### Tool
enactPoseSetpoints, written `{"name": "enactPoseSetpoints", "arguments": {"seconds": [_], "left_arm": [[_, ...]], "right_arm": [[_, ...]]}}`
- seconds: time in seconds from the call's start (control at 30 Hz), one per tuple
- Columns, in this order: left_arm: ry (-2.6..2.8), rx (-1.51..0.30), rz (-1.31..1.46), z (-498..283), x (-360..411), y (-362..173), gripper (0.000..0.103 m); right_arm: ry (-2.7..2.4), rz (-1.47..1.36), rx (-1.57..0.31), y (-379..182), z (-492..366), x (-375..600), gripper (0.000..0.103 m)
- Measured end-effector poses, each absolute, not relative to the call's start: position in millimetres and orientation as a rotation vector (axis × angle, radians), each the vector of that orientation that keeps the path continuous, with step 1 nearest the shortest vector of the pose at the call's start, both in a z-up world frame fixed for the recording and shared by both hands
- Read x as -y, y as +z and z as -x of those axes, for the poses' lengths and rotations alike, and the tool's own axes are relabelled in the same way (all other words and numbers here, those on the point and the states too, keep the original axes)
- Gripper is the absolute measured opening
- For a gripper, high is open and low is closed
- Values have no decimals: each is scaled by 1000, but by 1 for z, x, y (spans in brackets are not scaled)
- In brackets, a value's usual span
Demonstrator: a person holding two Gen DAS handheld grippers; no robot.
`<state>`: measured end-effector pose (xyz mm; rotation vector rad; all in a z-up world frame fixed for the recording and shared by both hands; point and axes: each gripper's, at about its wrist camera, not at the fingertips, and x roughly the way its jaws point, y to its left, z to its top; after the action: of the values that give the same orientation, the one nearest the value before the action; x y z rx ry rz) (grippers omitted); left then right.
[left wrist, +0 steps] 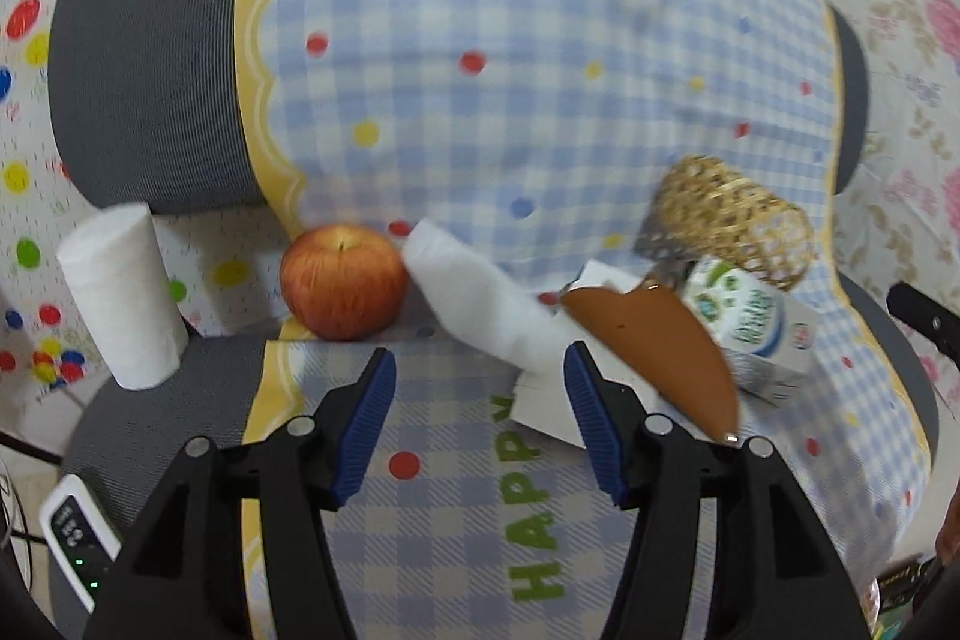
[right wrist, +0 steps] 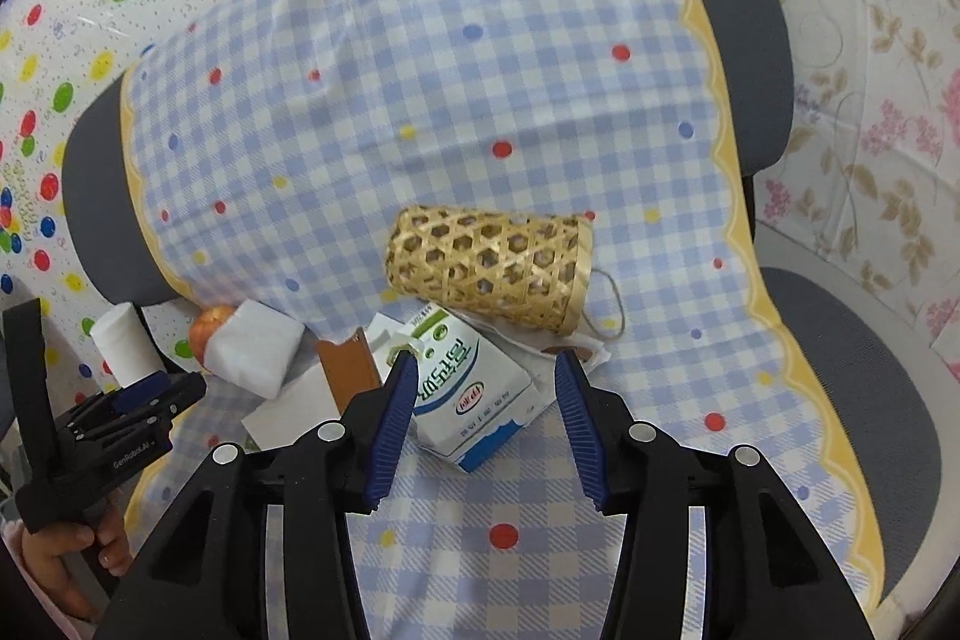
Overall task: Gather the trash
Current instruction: 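Grasp the white tissue with the left gripper while the right gripper grasps the brown leather piece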
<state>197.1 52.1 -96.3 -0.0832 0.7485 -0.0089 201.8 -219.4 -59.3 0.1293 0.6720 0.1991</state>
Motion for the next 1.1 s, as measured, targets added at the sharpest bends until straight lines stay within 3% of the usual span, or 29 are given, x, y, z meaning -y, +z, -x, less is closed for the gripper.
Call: {"name": "enactPoseSetpoints", "arguments": {"seconds": [0.5,0.6,0.87,0.93,1.0,1.1], "left_arm": [[4,-826,282,-255,-62,-109,56],[-6,-829,309,-258,-67,-106,38],[-46,-692,160,-205,-64,-77,32],[-56,-676,114,-187,-62,-76,32],[-61,-668,87,-176,-62,-76,32],[-79,-659,54,-162,-60,-76,32]], "right_arm": [[201,-92,-725,-87,-225,199,49],[220,-76,-727,-87,-223,190,49],[310,-65,-734,-87,-206,168,49],[352,-71,-759,-93,-201,163,46],[376,-78,-787,-101,-200,159,34],[393,-87,-825,-112,-203,155,33]]}}
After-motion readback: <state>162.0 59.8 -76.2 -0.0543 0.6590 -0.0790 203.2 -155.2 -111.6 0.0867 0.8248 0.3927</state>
